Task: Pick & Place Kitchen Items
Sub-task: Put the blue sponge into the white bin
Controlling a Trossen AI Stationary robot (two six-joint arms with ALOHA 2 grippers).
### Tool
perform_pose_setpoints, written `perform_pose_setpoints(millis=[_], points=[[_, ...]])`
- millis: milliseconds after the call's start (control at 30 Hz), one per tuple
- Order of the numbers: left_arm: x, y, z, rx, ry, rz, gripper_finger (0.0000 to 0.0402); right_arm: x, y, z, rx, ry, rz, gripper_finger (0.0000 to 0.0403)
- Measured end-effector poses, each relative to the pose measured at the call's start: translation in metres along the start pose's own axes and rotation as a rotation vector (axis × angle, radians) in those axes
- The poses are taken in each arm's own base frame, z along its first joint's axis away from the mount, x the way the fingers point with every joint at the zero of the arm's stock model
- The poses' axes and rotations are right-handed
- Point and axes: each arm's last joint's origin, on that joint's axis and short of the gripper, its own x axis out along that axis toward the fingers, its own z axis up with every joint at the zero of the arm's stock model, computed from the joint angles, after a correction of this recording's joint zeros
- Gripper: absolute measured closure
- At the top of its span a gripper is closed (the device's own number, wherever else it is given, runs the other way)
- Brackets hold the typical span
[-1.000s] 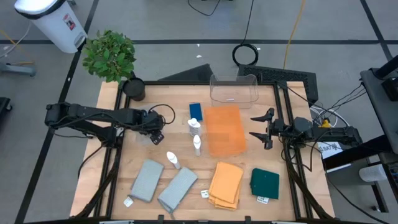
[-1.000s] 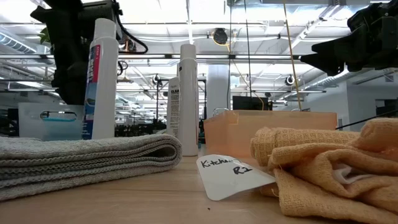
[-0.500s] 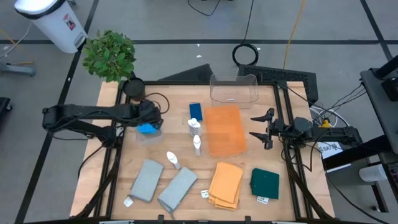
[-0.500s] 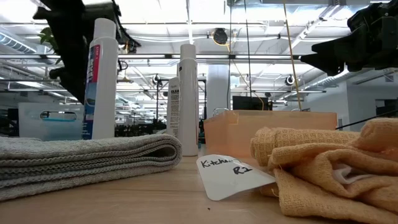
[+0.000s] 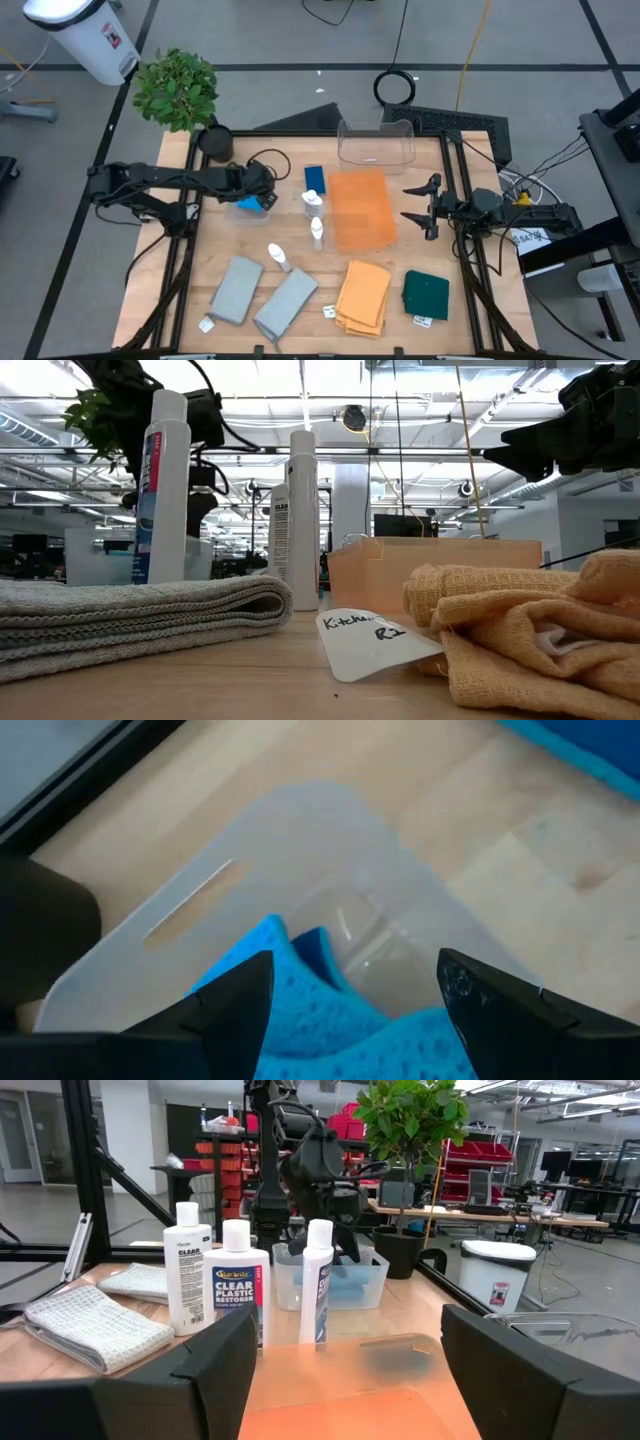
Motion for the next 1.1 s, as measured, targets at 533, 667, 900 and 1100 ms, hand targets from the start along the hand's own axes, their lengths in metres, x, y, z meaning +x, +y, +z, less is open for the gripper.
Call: perform_pose_setpoints(millis=[533,667,900,1100], points=[[-0.032,0.015,0.006,-0.063,-0.113,-0.069,0.0119,0.0,0.0,0.0,0.0,0.0,0.0,0.0124],[-0.044,0.02,0.01,-0.105,-0.185,-0.111,0.0119,0.0,0.0,0.0,0.0,0.0,0.0,0.0124],[-0.055,0.016,0.022,-0.094,-0.312,-0.245,0.0119,0.0,0.0,0.0,0.0,0.0,0.0,0.0124],[-0.058,0.013,0.028,-0.062,-0.369,-0.283,0.0119,0.0,0.0,0.0,0.0,0.0,0.0,0.0124]])
